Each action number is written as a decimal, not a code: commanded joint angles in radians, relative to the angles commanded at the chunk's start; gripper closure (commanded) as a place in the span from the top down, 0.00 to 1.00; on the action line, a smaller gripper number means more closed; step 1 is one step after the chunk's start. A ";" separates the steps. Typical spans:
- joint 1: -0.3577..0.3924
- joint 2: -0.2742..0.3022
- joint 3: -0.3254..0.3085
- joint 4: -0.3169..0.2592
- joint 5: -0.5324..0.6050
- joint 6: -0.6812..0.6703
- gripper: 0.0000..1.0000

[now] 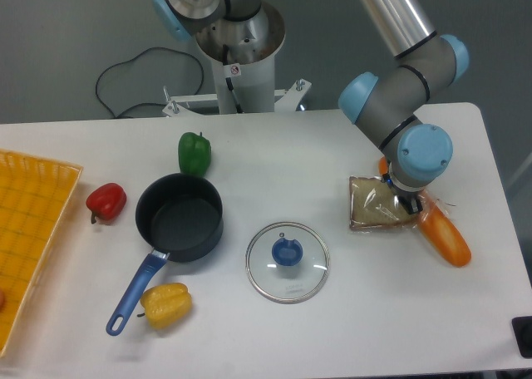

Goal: Pick up the toast
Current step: 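Lift the bagged toast off the table with the gripper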

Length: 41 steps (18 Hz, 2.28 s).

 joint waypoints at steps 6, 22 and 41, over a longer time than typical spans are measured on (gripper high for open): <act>-0.005 0.035 0.028 -0.052 -0.024 -0.006 0.00; -0.087 0.138 0.083 -0.161 -0.239 -0.316 0.00; -0.163 0.218 0.040 -0.180 -0.288 -0.420 0.00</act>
